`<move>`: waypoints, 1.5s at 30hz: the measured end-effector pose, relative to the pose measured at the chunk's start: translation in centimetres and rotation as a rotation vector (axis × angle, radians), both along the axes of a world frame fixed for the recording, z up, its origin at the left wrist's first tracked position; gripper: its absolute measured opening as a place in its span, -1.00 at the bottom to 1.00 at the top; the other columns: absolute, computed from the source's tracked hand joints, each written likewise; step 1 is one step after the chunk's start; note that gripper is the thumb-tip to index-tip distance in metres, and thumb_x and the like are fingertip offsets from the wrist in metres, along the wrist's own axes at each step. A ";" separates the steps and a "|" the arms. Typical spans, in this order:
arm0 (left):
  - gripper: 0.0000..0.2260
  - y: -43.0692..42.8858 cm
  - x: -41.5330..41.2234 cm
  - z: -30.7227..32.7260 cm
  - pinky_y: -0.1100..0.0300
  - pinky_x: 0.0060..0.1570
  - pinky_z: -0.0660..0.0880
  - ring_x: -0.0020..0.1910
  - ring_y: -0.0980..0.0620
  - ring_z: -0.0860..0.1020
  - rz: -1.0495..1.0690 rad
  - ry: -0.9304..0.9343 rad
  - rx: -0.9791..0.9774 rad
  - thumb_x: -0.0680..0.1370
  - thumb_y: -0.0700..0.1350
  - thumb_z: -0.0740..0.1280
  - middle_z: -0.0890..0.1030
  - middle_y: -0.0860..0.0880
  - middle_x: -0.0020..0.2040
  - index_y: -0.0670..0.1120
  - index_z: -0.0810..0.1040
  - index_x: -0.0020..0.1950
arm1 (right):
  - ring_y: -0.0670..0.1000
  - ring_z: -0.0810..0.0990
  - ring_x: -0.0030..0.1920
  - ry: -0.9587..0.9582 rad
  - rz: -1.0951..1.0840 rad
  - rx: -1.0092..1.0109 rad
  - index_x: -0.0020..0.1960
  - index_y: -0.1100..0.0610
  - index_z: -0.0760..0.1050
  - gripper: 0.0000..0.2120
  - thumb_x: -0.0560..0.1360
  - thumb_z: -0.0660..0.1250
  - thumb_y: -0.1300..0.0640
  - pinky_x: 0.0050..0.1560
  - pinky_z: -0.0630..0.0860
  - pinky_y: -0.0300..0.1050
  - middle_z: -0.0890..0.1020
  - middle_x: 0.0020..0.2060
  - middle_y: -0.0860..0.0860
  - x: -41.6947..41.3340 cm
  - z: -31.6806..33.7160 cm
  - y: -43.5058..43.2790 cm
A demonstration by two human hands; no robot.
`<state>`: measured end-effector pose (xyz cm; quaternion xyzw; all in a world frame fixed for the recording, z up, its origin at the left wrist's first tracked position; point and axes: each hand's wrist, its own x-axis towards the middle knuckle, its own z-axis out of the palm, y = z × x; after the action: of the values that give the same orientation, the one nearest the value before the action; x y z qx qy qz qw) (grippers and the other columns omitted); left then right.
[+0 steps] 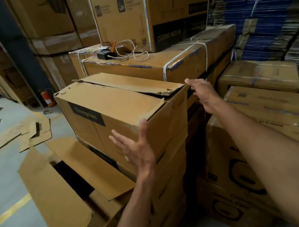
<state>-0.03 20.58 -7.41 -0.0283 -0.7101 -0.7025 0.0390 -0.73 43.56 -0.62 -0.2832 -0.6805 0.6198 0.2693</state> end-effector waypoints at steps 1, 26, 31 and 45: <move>0.09 0.2 -0.5 0.0 -0.36 0.53 0.02 0.64 -0.07 -0.01 0.009 0.003 -0.027 0.33 0.55 0.18 -0.23 0.07 0.67 0.08 -0.22 0.66 | 0.02 0.52 0.15 -0.023 0.003 0.030 0.27 0.09 0.55 -0.58 0.57 0.34 -0.18 0.25 0.41 0.02 0.57 0.05 -0.04 -1.1 0.2 0.5; 0.03 -6.8 3.0 4.6 -0.39 0.29 0.43 0.41 -0.32 0.42 -0.031 -0.091 0.145 0.25 0.34 0.33 0.32 -0.25 0.54 0.15 0.00 0.65 | 0.14 0.57 0.08 0.098 0.028 0.153 -0.02 0.04 0.42 -0.68 0.44 0.50 -0.08 0.10 0.56 0.20 0.57 0.07 0.09 4.9 2.3 -6.1; -0.15 -9.2 9.3 7.7 -0.01 -0.14 0.51 -0.12 -0.03 0.56 -0.078 0.061 0.163 0.37 0.18 0.27 0.57 -0.12 0.11 -0.06 0.14 0.62 | 0.14 0.55 0.08 0.189 -0.012 0.185 -0.05 0.00 0.38 -0.69 0.45 0.46 -0.11 0.06 0.60 0.34 0.53 0.06 0.07 13.1 5.2 -8.3; -0.34 -9.3 23.7 15.4 0.07 -0.17 0.60 0.06 0.02 0.60 -0.416 0.356 0.192 0.44 0.09 0.28 0.57 -0.02 0.20 -0.02 0.32 0.54 | -0.05 0.53 -0.04 0.465 -0.320 0.177 -0.05 0.00 0.36 -0.72 0.49 0.46 -0.04 0.10 0.57 0.26 0.54 -0.04 -0.03 36.8 10.9 -10.9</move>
<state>23.71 11.25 8.02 -0.2923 -0.6011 -0.7435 0.0208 36.04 32.69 10.32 -0.2128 -0.5987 0.5559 0.5360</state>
